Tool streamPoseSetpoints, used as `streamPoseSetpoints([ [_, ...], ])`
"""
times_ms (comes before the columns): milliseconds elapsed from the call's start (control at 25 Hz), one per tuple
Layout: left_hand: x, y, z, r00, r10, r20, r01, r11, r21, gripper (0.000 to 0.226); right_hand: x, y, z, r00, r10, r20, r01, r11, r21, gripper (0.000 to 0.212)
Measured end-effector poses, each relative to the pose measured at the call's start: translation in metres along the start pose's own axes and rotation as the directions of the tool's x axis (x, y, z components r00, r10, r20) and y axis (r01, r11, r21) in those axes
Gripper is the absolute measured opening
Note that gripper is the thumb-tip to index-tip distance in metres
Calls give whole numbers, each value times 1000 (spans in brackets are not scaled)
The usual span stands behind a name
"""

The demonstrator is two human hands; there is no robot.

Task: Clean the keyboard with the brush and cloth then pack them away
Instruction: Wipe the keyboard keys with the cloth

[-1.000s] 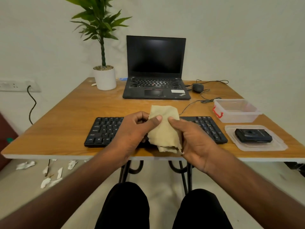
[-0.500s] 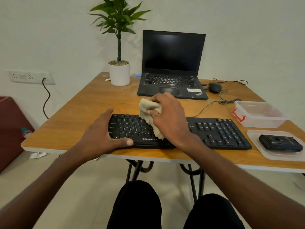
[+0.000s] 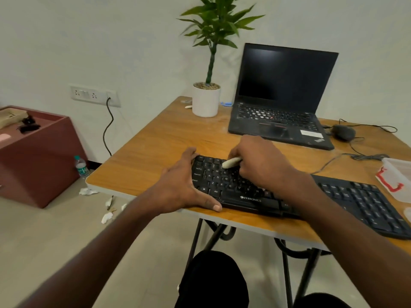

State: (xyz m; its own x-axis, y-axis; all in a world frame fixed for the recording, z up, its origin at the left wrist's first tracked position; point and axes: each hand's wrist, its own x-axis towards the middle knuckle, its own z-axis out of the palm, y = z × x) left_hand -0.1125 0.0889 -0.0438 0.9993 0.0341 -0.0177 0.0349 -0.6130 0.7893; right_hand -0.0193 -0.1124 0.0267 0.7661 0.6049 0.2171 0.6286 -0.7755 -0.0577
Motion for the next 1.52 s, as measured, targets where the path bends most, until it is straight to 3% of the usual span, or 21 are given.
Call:
streamPoseSetpoints([
  [80, 1, -1, -1, 1000, -1, 12, 1, 1000, -8, 161, 4, -5, 4, 985, 81, -150, -67, 993, 99, 37],
  [160, 0, -1, -2, 1000, 4, 25, -3, 1000, -19, 158, 3, -25, 10, 991, -14, -131, 44, 972, 230, 40],
  [240, -1, -1, -4, 999, 13, 42, -12, 1000, -19, 151, -2, -31, 19, 984, -171, -40, 175, 967, 186, 42],
  [400, -1, 1, -4, 999, 11, 36, -9, 999, -49, 143, 19, -17, 22, 998, 38, -59, -30, 991, 133, 42],
  [560, -1, 1, -4, 998, 31, 48, -29, 998, -53, 145, 20, -45, 33, 993, -113, -43, 119, 982, 150, 40],
  [720, -1, 2, -3, 999, -19, 29, 19, 1000, -16, 160, 28, -33, 34, 992, 26, -119, -17, 997, 82, 31],
  [880, -1, 0, -2, 999, -19, 32, 19, 1000, -5, 156, 26, -43, 37, 992, -89, -94, 97, 992, 85, 35],
  [1000, -1, 2, -2, 999, -19, 44, 19, 1000, -15, 157, 34, -41, 34, 995, -72, -70, 74, 997, 32, 30],
  [1160, -2, 3, -2, 999, -23, 34, 24, 1000, -18, 145, 22, -27, 27, 974, -226, -26, 226, 974, -30, 37],
  [1320, -2, 6, -2, 998, -30, 48, 29, 999, 19, 153, 24, -22, 20, 995, -74, -69, 70, 996, -48, 30],
  [1440, -2, 5, -2, 998, -48, 46, 47, 999, 14, 155, 15, -31, 33, 987, -148, -59, 144, 988, -61, 37],
  [1520, -2, 7, -3, 998, -34, 48, 32, 999, 38, 154, -2, -11, 28, 995, -78, -63, 75, 996, -47, 40],
])
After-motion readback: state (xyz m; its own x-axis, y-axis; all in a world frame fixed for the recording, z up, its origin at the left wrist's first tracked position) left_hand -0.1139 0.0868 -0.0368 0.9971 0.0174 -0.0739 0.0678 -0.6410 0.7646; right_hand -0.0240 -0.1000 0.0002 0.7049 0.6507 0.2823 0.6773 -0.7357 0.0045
